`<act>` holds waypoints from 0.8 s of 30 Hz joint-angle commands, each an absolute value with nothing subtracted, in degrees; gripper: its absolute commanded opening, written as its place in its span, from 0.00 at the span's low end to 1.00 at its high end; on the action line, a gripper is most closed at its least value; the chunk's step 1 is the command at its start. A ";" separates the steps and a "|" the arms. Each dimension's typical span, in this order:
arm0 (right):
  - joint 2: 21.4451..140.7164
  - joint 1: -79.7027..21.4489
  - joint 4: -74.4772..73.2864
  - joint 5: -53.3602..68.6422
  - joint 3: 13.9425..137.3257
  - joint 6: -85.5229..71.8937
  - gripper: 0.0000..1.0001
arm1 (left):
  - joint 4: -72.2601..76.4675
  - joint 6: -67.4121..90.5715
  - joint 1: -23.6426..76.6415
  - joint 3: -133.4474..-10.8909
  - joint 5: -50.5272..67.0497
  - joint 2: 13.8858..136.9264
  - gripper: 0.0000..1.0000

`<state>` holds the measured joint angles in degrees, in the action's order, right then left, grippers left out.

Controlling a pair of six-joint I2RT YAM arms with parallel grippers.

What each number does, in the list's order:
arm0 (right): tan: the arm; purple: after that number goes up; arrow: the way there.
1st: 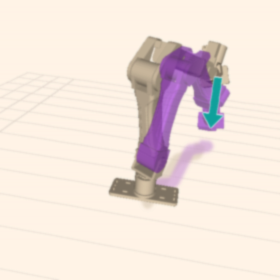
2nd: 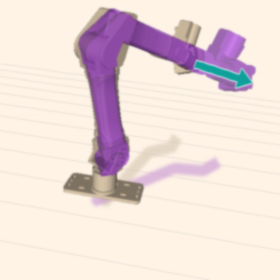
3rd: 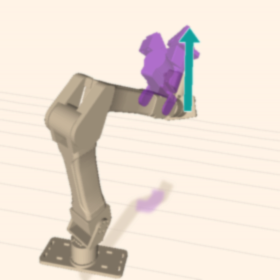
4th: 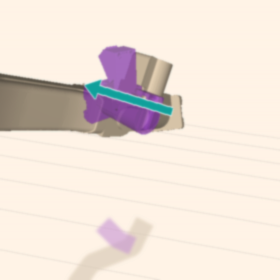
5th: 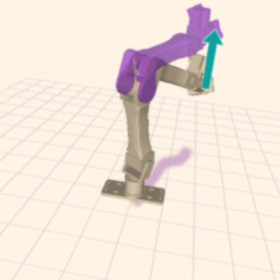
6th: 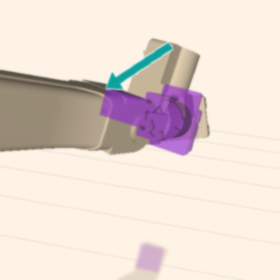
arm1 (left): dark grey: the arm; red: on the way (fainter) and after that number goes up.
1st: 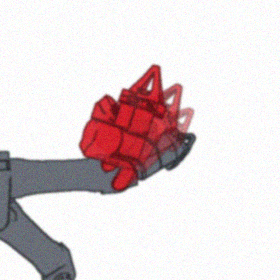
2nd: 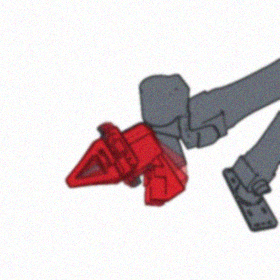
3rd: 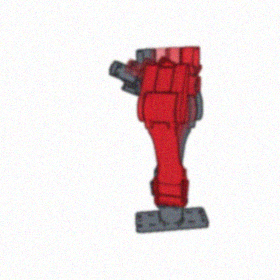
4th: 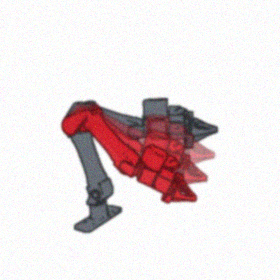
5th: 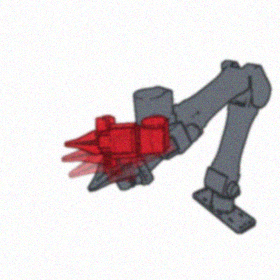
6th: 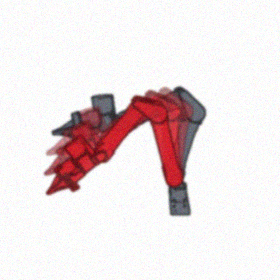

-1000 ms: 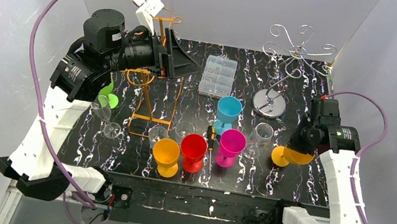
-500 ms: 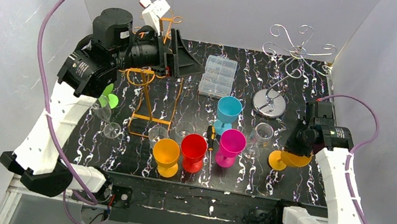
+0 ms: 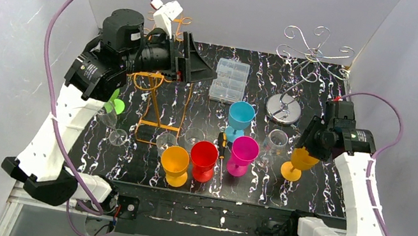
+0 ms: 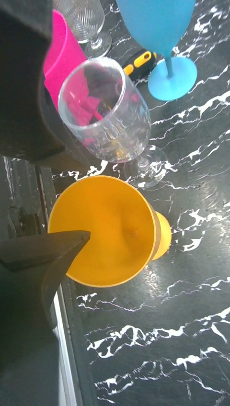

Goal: Take the wine glass off the wine glass rack
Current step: Place the wine glass at the center of the board, then reset both arms

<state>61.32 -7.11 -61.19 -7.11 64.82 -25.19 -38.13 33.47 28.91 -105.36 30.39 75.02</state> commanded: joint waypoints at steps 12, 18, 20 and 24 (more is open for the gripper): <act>59.68 -7.03 -65.75 -2.20 88.50 -26.57 0.98 | -40.92 29.48 29.88 -101.80 26.01 75.49 0.98; 62.87 -7.04 -45.49 14.75 100.87 -33.22 0.98 | -46.87 29.35 29.88 -102.99 9.33 74.73 0.98; 65.35 -7.03 -33.04 19.64 100.71 -36.55 0.98 | -47.54 26.93 29.89 -103.97 4.23 73.23 0.98; 67.47 -7.03 -26.47 20.56 101.84 -36.89 0.98 | -50.09 26.96 29.88 -107.73 -0.94 73.72 0.98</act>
